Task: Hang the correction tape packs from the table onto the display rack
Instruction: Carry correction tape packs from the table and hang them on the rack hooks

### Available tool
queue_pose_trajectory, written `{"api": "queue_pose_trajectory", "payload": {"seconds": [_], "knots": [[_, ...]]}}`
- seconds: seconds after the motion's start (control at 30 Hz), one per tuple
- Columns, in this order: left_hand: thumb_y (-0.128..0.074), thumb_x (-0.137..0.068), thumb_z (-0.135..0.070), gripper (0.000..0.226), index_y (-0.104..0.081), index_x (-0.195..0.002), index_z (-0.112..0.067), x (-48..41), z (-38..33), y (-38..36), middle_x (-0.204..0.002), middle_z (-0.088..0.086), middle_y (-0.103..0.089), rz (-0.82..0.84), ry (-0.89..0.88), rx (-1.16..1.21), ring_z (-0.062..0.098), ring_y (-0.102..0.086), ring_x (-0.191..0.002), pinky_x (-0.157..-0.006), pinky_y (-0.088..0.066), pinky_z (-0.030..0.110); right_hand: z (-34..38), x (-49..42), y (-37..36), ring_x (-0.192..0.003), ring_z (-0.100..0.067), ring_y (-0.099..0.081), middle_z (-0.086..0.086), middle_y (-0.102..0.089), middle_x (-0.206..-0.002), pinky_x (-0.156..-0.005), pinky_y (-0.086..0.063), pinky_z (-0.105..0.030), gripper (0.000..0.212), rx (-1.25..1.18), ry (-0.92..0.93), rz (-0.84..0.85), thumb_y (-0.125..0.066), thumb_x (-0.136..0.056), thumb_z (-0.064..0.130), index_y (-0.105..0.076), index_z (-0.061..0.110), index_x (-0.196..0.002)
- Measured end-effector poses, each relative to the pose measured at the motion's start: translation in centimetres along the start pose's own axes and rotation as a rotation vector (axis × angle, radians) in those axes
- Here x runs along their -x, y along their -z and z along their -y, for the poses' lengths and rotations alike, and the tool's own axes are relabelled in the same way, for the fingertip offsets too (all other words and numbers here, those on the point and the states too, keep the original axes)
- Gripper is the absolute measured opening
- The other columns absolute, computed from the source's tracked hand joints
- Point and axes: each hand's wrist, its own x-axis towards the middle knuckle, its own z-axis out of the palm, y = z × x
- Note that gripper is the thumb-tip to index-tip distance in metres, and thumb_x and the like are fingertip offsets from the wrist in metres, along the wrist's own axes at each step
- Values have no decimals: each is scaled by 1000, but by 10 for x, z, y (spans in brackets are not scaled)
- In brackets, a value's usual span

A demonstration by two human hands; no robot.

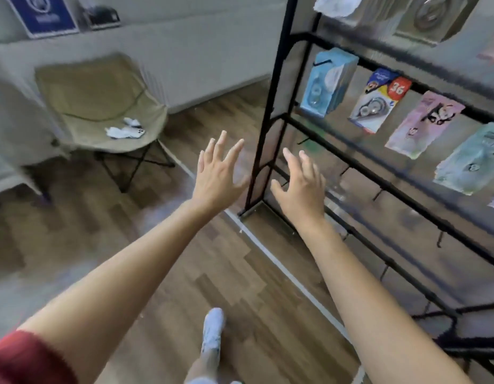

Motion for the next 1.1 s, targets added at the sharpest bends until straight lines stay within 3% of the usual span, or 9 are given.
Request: {"api": "queue_pose_trajectory", "payload": {"seconds": [0.27,0.47,0.63,0.87,1.1], "knots": [[-56,-92,-36,71,-20,-151,-25,127,135,80,-160,10,-1,-105,435,-57,28,-3,-147,-119,-5,40,147,55,-72,-141,-26,-21,-12,-25,-153,-114,-16,-41,65,-81,320,254,-56,-91,32,-28,23,-149],[-53,-93,-34,69,-18,-152,-27,211,257,162,-161,7,2,-229,696,-94,27,2,-147,-118,-2,40,292,85,-139,-146,-29,-6,-10,-10,-159,-115,-5,-48,74,-75,519,529,-54,-93,35,-9,30,-152],[-52,-94,-36,69,-17,-152,-28,266,364,232,-161,6,3,-237,883,-124,28,4,-147,-118,-1,44,418,108,-193,-146,-29,-4,-8,-5,-160,-115,-4,-49,77,-60,607,607,-53,-92,39,-5,33,-151],[-52,-94,-38,68,-17,-152,-27,294,478,317,-161,6,3,-295,986,-157,29,3,-147,-118,-4,47,552,118,-250,-146,-30,-6,-9,-8,-159,-115,-6,-50,75,-94,694,620,-53,-93,39,-8,31,-152],[-51,-95,-39,67,-16,-152,-29,267,581,360,-161,6,3,-327,1023,-131,30,3,-147,-117,-8,48,656,79,-307,-146,-29,-7,-9,-9,-159,-115,-5,-49,73,-96,747,613,-52,-93,39,-9,31,-151]]}}
